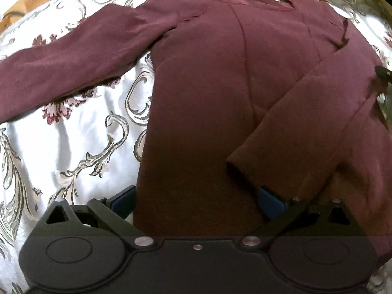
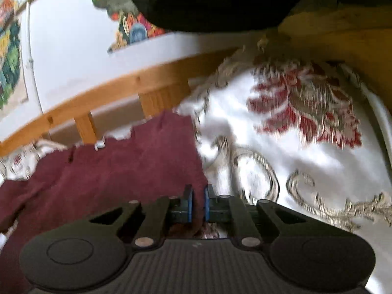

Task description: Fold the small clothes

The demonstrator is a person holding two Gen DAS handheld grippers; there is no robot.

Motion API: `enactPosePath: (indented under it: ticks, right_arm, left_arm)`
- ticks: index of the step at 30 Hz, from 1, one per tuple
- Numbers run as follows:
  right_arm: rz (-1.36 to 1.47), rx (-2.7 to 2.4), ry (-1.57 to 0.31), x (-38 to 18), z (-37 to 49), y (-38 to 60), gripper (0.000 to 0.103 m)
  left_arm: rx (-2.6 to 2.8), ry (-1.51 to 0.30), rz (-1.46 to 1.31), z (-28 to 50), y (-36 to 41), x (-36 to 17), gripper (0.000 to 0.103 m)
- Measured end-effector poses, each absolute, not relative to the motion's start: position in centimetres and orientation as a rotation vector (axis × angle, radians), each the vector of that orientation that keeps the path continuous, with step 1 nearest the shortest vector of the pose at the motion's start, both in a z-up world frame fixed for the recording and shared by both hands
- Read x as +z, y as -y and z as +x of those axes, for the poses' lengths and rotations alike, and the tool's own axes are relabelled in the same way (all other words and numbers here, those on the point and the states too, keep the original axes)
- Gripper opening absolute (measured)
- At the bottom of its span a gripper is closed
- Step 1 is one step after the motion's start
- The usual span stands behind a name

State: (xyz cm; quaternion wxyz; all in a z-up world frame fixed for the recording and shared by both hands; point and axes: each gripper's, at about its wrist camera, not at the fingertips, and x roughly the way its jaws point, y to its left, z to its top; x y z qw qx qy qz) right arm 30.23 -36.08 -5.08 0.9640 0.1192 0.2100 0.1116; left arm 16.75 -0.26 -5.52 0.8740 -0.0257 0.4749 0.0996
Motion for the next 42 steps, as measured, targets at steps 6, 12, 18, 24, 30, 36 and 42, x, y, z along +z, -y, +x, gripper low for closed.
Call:
enactPosePath:
  ticks: [6, 12, 18, 24, 30, 36, 42]
  right_arm:
    - [0.22, 0.184, -0.416, -4.5, 29.3, 35.7, 0.051]
    - [0.173, 0.209, -0.393, -3.2, 27.4, 33.7, 0.082]
    - [0.159, 0.353, -0.369, -1.5, 24.6, 30.7, 0.103]
    - [0.194, 0.437, -0.449, -1.1, 21.5, 27.7, 0.103]
    - [0.277, 0.504, -0.546, -2.0, 18.8, 25.9, 0.103]
    - [0.244, 0.556, -0.604, -3.8, 18.9, 24.3, 0.103]
    - [0.256, 0.54, -0.612, -4.2, 18.8, 24.5, 0.103]
  left_arm:
    - [0.205, -0.992, -0.069, 16.0, -0.3, -5.0, 0.102]
    - [0.234, -0.887, -0.115, 13.5, -2.5, -2.5, 0.102]
    - [0.451, -0.725, 0.019, 10.7, -8.9, 1.0, 0.102]
    - [0.775, -0.604, -0.023, 6.9, -17.9, 3.7, 0.102]
    - [0.826, -0.515, -0.185, 5.6, -24.4, 4.5, 0.102]
    - [0.738, -0.495, -0.131, 7.0, -26.2, 4.4, 0.093]
    - [0.654, -0.626, 0.029, 10.0, -26.7, 3.3, 0.093]
